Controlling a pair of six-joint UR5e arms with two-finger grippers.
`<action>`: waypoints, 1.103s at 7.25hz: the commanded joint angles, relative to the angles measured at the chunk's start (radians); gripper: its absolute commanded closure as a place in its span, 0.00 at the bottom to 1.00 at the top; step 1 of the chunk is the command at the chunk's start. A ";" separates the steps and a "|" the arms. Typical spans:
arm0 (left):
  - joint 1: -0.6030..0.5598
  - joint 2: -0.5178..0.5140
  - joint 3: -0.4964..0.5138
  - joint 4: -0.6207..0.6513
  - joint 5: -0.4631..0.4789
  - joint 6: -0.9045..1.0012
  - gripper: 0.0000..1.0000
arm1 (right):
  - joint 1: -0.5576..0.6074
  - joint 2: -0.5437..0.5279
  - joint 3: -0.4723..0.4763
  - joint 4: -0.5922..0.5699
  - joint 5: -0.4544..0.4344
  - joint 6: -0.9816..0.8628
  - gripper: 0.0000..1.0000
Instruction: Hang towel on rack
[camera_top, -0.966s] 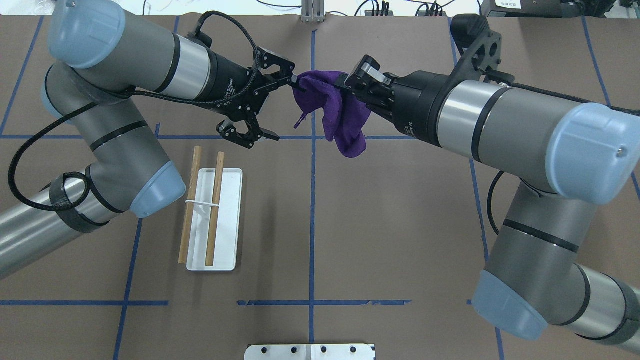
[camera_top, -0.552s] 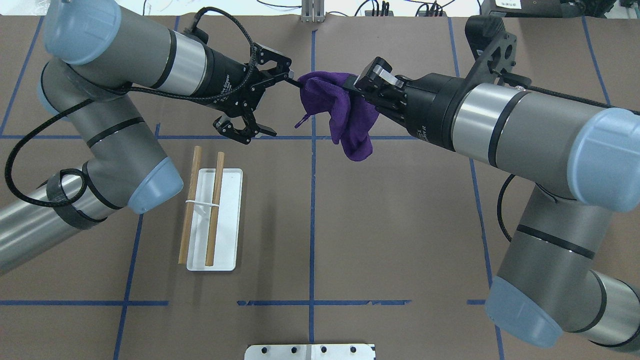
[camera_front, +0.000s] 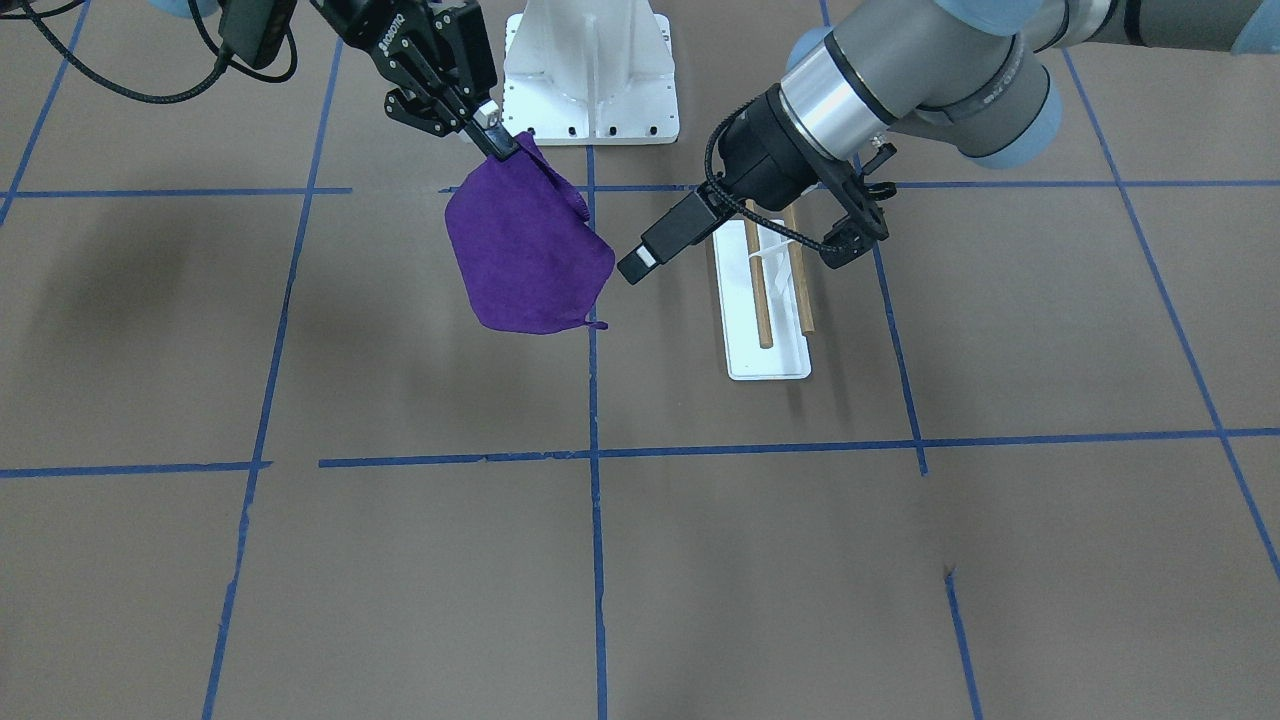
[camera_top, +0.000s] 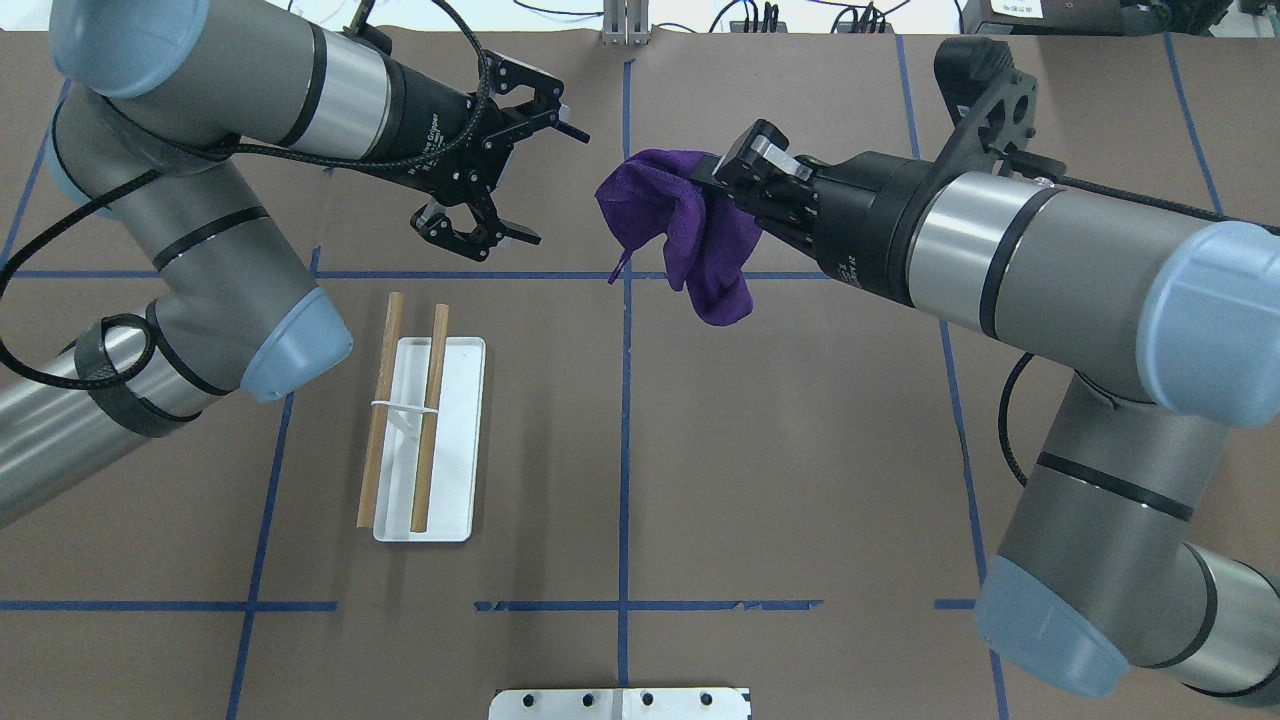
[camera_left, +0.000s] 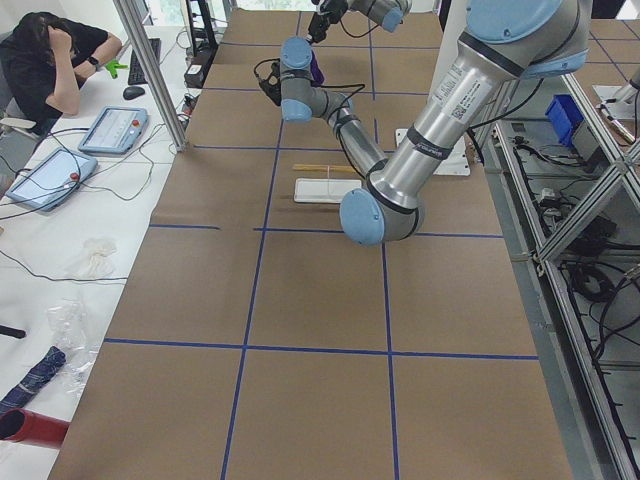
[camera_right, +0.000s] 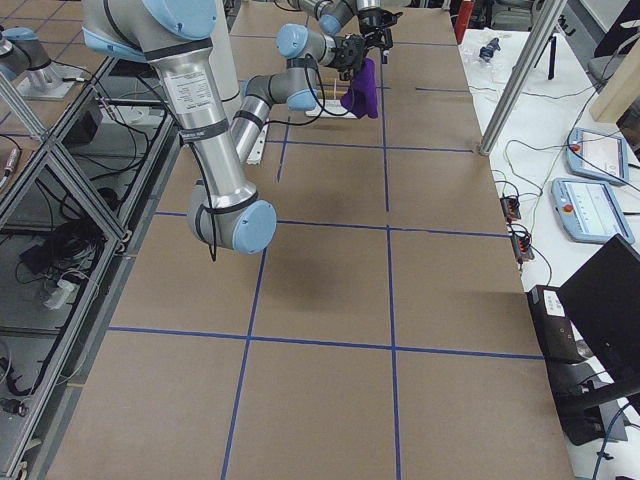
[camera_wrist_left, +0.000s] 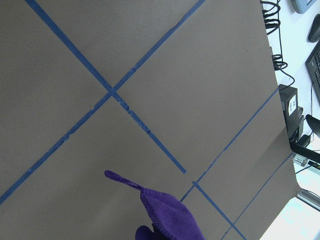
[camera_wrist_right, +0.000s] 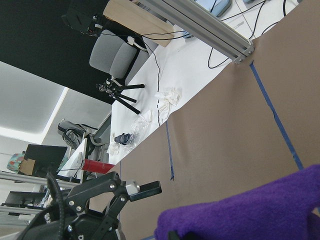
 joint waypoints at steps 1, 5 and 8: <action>0.003 -0.009 0.001 -0.001 0.000 -0.008 0.02 | -0.058 0.009 0.000 0.000 -0.073 0.000 1.00; 0.042 -0.009 0.001 -0.002 0.000 -0.007 0.02 | -0.079 0.024 0.000 0.000 -0.103 -0.001 1.00; 0.043 -0.009 0.001 -0.004 0.000 -0.004 0.46 | -0.081 0.024 0.002 0.000 -0.118 -0.004 1.00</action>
